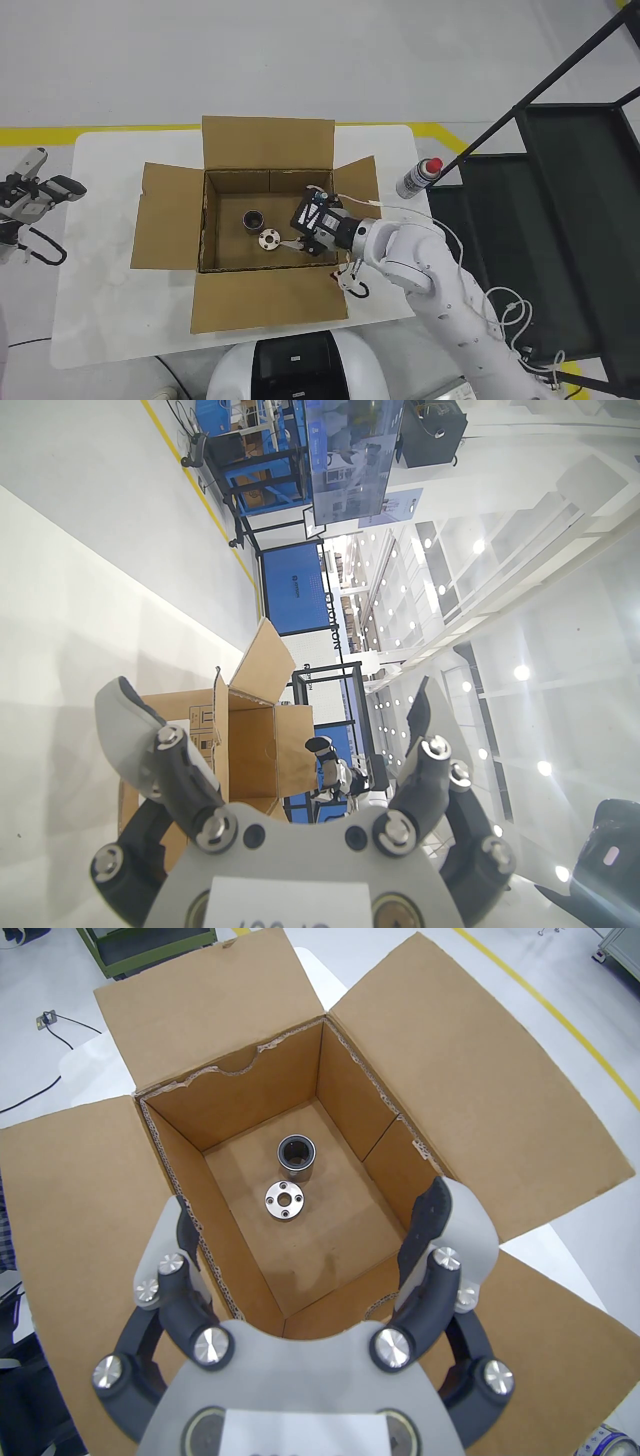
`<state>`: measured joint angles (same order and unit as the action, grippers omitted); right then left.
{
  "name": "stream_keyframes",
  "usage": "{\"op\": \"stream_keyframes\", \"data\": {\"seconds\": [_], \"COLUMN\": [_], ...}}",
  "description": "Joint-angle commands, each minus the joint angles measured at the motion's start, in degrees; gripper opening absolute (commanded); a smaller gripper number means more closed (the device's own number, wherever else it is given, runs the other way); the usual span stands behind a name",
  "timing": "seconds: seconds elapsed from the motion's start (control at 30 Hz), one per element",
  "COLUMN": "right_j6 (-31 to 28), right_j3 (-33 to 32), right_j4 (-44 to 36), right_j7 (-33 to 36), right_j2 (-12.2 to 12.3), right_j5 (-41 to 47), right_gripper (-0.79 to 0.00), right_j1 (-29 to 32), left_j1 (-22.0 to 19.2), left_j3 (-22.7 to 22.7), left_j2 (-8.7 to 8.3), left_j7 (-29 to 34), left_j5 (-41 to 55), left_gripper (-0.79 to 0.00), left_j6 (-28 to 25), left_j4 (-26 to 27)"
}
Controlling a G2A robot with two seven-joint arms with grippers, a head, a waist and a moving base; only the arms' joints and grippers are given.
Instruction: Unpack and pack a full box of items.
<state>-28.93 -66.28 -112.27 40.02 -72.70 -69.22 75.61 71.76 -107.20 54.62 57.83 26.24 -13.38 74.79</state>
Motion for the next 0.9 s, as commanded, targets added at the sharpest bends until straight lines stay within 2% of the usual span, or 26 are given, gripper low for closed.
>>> {"op": "stream_keyframes", "data": {"seconds": [0.0, 0.33, 0.47, 0.57, 0.7, 0.87], "right_j6": [0.0, 0.17, 0.39, 1.03, 2.62, 4.78], "right_j3": [0.0, 0.7, 6.15, 12.64, 22.05, 31.0], "right_j4": [0.0, 0.55, 5.39, 13.17, 24.16, 35.96], "right_j7": [0.0, 0.16, 7.71, 11.39, 11.98, 8.81], "right_j2": [0.0, -0.06, -1.04, -2.8, -5.97, -10.12], "right_j5": [0.0, -0.34, 0.56, 4.81, 9.23, 11.56], "right_gripper": [0.0, 0.0, 0.0, 0.0, 0.0, 0.0], "right_j1": [0.0, -0.85, -9.4, -18.01, -26.95, -33.6], "left_j1": [0.0, 0.0, 0.0, 0.0, 0.0, 0.0], "left_j3": [0.0, 0.0, 0.0, 0.0, 0.0, 0.0], "left_j2": [0.0, 0.0, 0.0, 0.0, 0.0, 0.0], "left_j7": [0.0, 0.0, 0.0, 0.0, 0.0, 0.0], "left_j5": [0.0, 0.0, 0.0, 0.0, 0.0, 0.0], "left_gripper": [0.0, 0.0, 0.0, 0.0, 0.0, 0.0], "left_j6": [0.0, 0.0, 0.0, 0.0, 0.0, 0.0], "left_j4": [0.0, 0.0, 0.0, 0.0, 0.0, 0.0]}}
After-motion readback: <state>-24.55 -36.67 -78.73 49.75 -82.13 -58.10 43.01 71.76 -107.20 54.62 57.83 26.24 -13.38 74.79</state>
